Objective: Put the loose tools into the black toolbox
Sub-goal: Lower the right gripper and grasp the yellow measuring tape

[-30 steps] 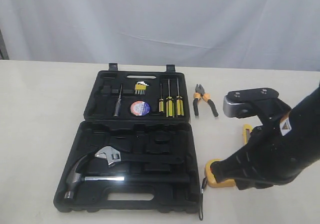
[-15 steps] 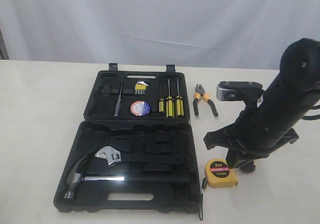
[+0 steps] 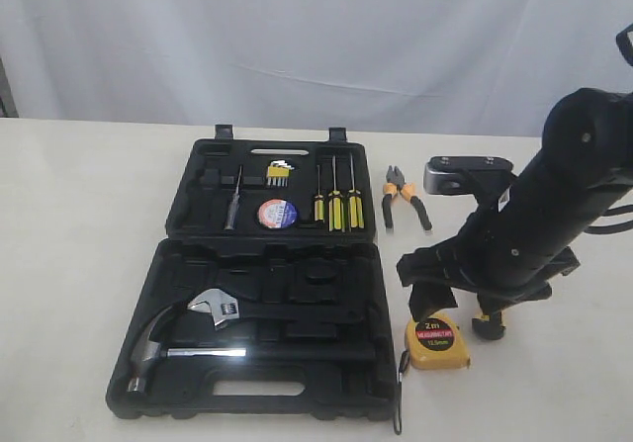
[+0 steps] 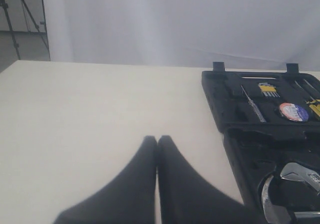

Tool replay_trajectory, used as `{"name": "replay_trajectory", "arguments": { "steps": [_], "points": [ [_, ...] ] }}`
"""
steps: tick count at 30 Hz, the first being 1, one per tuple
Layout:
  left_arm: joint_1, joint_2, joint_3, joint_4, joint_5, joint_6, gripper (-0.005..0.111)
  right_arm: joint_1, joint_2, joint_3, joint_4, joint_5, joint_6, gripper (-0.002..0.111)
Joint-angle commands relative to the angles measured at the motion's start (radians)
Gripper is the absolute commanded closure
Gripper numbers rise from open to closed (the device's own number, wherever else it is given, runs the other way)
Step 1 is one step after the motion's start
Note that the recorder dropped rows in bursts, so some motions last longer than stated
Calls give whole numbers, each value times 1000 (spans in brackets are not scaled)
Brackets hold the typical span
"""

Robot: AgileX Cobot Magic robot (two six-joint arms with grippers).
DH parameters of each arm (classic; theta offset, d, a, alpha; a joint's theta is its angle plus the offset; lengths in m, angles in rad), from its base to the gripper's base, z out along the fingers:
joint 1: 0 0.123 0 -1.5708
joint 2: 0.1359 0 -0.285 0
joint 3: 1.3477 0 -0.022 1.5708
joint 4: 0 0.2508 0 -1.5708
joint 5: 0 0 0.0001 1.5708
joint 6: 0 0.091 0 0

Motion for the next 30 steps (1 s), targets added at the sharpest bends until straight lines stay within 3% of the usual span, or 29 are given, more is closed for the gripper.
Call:
{"name": "replay_trajectory", "arguments": {
  "steps": [1, 18, 25, 30],
  "points": [
    [-2, -3, 2, -2, 0, 0, 107, -5, 16, -8, -53, -28, 49, 35],
    [-2, -3, 2, -2, 0, 0, 107, -2, 151, -8, -98, -99, 105, 35],
    [-2, -3, 2, -2, 0, 0, 107, -2, 175, -8, -94, -115, 105, 24],
    [-2, -3, 2, -2, 0, 0, 107, -2, 175, -8, -86, -131, 105, 24]
  ]
}}
